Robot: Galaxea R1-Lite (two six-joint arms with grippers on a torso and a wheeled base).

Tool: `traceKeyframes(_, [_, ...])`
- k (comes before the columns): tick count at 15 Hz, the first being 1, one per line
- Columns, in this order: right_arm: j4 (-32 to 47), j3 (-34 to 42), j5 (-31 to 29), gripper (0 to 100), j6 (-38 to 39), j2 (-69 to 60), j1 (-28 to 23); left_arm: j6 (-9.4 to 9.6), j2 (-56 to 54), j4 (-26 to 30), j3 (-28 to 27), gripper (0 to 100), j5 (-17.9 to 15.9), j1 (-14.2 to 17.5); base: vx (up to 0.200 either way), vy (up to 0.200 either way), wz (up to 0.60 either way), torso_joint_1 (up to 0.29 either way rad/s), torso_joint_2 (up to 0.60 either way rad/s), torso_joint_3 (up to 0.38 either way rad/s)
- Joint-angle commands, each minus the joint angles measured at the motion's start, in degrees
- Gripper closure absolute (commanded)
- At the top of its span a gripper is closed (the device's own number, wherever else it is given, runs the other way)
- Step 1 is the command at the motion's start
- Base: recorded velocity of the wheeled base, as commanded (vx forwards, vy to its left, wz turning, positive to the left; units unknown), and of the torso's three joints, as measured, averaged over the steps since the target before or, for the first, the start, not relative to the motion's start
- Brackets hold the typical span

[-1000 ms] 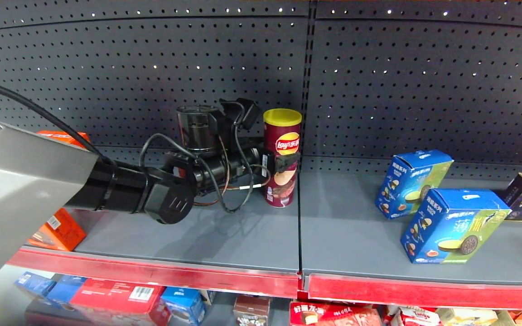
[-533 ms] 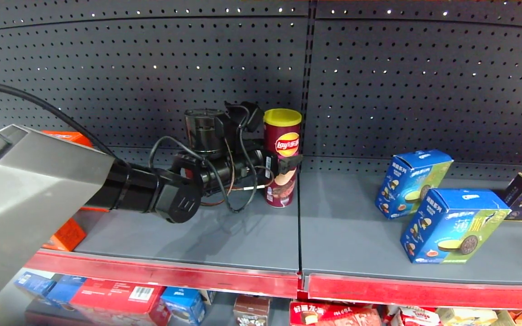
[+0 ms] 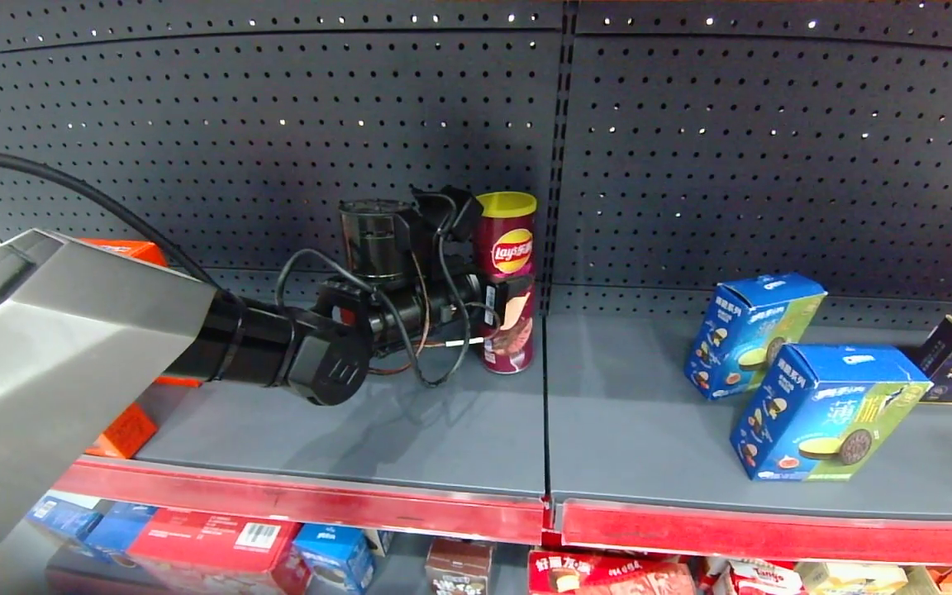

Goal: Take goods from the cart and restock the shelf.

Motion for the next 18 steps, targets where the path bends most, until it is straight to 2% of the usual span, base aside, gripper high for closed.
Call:
traceKeyframes(1, [0.02, -0.19, -0.01, 100, -0.04, -0.03, 0.01, 0.02, -0.25, -0.09, 0.24, 100, 0.01, -0.01, 0.0, 0.0, 0.0, 0.0, 0.0, 0.0])
traceKeyframes(3, [0.02, -0.37, -0.01, 100, -0.04, -0.38, 0.1, 0.02, -0.52, -0.09, 0.68, 100, 0.01, -0.01, 0.0, 0.0, 0.0, 0.0, 0.0, 0.0])
traceKeyframes(9, [1.61, -1.33, 0.17, 100, -0.04, -2.76, 0.19, 0.19, -8.78, -0.45, 8.68, 100, -0.87, -0.19, 0.0, 0.0, 0.0, 0.0, 0.0, 0.0])
traceKeyframes(14, [3.98, -3.79, 1.48, 100, -0.04, -3.81, 0.45, 0.37, -19.68, -0.45, 19.49, 100, -0.87, -0.27, 0.0, 0.0, 0.0, 0.0, 0.0, 0.0])
traceKeyframes(15, [4.33, -4.06, 1.48, 100, -0.04, -4.87, 0.54, 0.45, -23.46, -0.45, 24.06, 100, -0.87, -0.27, 0.0, 0.0, 0.0, 0.0, 0.0, 0.0])
traceKeyframes(18, [6.88, -6.08, 1.48, 100, -0.04, -5.92, 0.45, 1.95, -28.82, -0.09, 31.27, 100, -0.08, -0.36, 0.0, 0.0, 0.0, 0.0, 0.0, 0.0])
